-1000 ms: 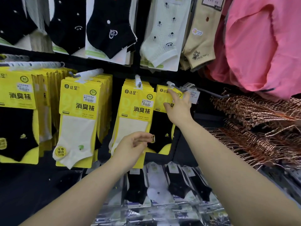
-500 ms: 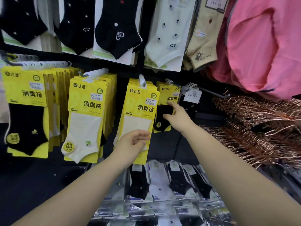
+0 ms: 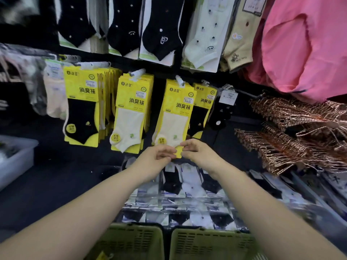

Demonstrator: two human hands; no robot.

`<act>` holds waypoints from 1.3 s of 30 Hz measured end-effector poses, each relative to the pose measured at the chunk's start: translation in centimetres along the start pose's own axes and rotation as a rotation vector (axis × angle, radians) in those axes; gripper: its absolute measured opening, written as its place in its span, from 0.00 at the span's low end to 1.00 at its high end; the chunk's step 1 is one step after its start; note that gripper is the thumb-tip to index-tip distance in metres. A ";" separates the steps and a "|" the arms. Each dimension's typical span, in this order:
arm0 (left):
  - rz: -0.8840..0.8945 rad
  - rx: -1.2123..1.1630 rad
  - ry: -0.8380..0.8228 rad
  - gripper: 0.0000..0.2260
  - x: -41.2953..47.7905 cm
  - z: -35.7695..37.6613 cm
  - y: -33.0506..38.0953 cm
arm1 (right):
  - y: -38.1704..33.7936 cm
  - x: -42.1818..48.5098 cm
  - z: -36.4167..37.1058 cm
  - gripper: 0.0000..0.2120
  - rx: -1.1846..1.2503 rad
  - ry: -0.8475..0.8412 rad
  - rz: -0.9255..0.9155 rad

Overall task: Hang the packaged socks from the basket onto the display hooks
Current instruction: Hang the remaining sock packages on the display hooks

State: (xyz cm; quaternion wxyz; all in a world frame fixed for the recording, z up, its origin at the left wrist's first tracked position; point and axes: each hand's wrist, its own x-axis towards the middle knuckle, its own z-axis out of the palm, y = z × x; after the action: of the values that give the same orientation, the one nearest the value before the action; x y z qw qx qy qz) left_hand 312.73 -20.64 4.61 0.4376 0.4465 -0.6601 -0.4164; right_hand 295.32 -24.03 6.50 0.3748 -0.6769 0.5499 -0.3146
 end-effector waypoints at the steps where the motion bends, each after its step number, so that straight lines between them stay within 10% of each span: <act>1: -0.017 0.014 -0.010 0.11 -1.1 -0.4 -0.5 | 0.4 -0.7 1.1 0.10 0.009 -0.022 0.008; 27: -0.649 0.327 -0.085 0.05 -19.8 -15.1 -23.5 | 18.2 -4.0 36.8 0.13 -0.100 -0.621 0.486; 32: -0.712 0.365 -0.125 0.07 -20.0 -15.1 -25.7 | 21.7 -5.4 46.1 0.14 0.120 -0.537 0.868; 39: -0.732 0.454 -0.234 0.08 -21.5 -15.5 -26.6 | 24.8 -6.2 50.6 0.14 0.114 -0.371 0.887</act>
State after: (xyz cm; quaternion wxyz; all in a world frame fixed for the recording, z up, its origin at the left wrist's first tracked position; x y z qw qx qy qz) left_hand 338.12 -9.35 -20.67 0.0745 0.6854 -0.5782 -0.4363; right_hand 323.90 -12.62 -41.14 0.6011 -0.4001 0.6912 -0.0283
